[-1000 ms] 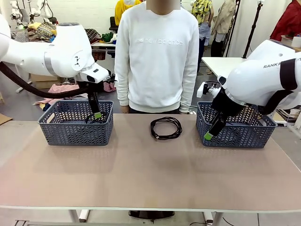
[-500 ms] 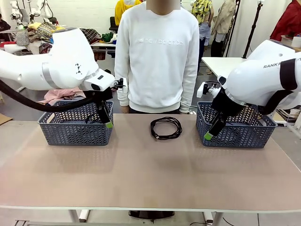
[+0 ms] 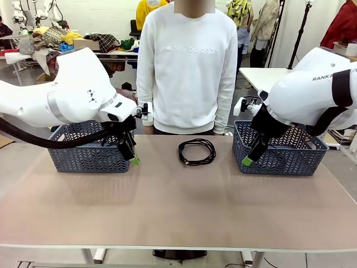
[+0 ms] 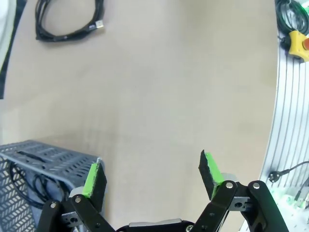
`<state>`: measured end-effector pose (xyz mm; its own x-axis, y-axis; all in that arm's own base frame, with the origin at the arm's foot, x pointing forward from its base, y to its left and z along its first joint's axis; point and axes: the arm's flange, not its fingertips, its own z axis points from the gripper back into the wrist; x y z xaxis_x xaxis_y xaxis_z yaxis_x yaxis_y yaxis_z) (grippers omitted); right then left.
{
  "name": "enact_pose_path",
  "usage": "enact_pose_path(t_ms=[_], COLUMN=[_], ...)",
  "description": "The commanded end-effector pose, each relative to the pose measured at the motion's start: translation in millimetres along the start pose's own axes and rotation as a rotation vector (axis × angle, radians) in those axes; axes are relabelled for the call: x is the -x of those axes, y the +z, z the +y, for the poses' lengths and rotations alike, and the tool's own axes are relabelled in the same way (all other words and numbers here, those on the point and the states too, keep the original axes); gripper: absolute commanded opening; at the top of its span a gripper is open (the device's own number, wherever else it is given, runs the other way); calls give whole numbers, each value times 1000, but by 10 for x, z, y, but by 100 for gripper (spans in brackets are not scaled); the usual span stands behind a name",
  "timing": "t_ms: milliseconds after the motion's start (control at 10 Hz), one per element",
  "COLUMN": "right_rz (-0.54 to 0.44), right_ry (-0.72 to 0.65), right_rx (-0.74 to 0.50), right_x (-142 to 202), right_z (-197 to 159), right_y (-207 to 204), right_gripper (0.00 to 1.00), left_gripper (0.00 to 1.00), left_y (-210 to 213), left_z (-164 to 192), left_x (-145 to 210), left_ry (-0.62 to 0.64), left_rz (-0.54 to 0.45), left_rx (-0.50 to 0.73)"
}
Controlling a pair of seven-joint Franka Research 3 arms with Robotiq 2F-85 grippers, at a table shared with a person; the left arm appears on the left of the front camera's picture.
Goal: Organize the cables according to human instructions.
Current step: Pick up a bundle of cables and place it in the basket indicated by the human.
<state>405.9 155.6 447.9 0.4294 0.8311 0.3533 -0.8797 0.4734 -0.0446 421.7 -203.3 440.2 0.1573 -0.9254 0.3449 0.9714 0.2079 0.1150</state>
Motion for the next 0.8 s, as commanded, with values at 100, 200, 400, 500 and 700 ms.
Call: enact_pose_path(t_ms=[100,200,400,500,700], right_rz=[-1,-1,-1,-1,-1], right_ry=[-3,-3,-3,-3,-3], right_rx=[2,2,2,2,2], right_x=[-13,-13,-13,-13,-13], right_z=[-2,-2,-2,-2,-2], right_y=[11,11,11,11,11], right_gripper=[100,100,100,100,100], left_gripper=[100,100,100,100,100], left_y=[-82,-96,-95,-95,-95], left_z=[-99,-81,-79,-79,-79], left_x=[95,83,17,17,17], left_ry=[-23,-30,-5,-5,-5], left_rz=[-40,-42,1,1,1], left_rx=[-10,-10,0,0,0])
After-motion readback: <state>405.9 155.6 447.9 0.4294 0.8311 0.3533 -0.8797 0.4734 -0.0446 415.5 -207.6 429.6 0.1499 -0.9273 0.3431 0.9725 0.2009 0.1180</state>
